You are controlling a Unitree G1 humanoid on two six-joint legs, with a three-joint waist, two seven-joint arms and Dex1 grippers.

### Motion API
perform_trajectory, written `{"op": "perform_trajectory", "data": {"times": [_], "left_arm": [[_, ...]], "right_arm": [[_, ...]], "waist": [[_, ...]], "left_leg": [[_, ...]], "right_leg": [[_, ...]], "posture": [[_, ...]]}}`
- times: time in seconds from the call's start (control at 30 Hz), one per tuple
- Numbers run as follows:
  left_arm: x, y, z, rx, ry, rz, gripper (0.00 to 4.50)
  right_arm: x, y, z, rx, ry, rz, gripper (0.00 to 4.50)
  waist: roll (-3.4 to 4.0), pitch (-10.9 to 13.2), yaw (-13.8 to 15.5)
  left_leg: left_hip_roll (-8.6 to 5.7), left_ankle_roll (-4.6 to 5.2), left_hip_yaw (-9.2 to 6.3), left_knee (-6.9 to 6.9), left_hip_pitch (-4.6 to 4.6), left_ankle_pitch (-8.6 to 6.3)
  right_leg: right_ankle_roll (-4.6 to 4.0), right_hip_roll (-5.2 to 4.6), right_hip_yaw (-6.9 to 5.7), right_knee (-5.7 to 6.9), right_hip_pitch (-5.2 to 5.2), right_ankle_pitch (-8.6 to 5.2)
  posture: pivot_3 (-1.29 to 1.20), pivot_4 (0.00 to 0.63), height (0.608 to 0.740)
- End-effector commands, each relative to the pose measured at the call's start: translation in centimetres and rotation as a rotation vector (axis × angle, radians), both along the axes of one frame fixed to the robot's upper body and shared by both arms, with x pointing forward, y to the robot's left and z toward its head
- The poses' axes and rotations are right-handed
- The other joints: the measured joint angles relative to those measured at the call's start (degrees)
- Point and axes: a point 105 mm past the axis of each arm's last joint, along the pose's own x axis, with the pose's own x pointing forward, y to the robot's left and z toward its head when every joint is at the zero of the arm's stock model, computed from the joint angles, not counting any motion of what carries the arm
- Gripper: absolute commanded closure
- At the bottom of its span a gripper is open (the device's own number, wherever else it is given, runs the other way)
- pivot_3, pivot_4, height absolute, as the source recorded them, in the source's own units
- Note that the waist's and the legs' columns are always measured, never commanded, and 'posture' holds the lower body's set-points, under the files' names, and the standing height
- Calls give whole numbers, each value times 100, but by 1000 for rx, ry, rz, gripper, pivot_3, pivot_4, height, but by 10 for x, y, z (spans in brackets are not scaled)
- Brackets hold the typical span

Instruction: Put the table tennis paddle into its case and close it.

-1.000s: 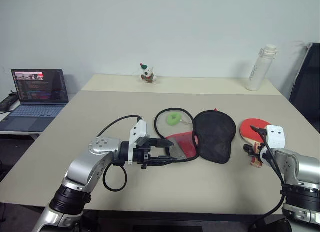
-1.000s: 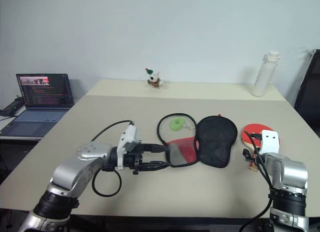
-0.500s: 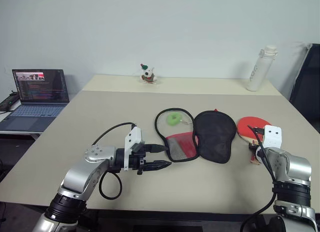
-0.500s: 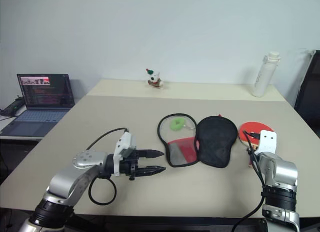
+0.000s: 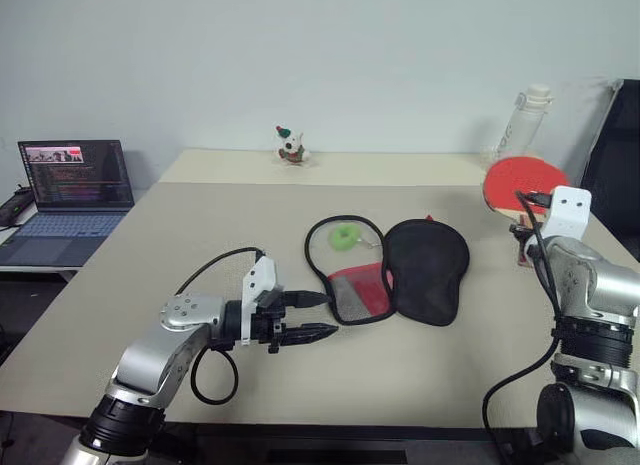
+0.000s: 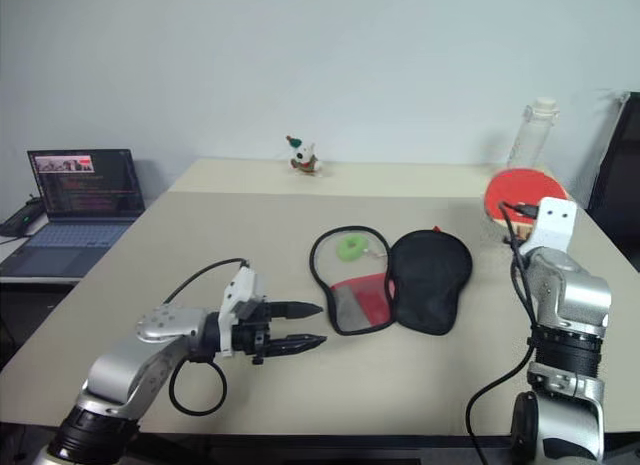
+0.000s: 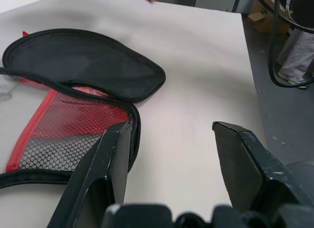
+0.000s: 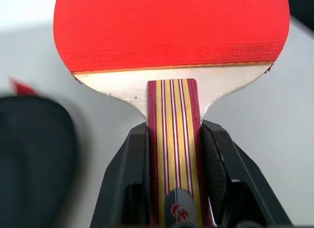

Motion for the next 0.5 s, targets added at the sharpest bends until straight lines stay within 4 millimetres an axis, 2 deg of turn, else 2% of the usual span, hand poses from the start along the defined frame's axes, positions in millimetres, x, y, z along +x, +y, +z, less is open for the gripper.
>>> {"op": "perform_trajectory", "data": {"times": [0.03,0.13,0.27,0.5], "left_arm": [[-1,6,14,-13,-51,21,1623],[-1,8,14,-11,-51,27,1623],[-2,8,14,-9,-52,29,1623],[-2,5,16,-11,-53,30,1623]], "right_arm": [[-9,44,12,60,-31,108,3427],[-18,76,0,121,7,156,3427],[-26,103,-12,172,39,192,3427],[-24,120,-35,188,83,191,3427]], "waist": [[0,0,-6],[0,0,5],[0,0,37],[-1,-1,13]], "left_leg": [[1,0,7,-1,0,0],[1,-2,18,-2,-1,1],[-3,-1,35,-4,-7,1],[-5,-1,62,-4,-9,1]], "right_leg": [[0,1,9,5,-7,0],[0,1,24,17,-21,0],[0,-5,36,22,-36,0],[1,-11,60,44,-64,0]], "posture": [[0,150,740],[0,150,740],[0,150,740],[0,150,740]]}}
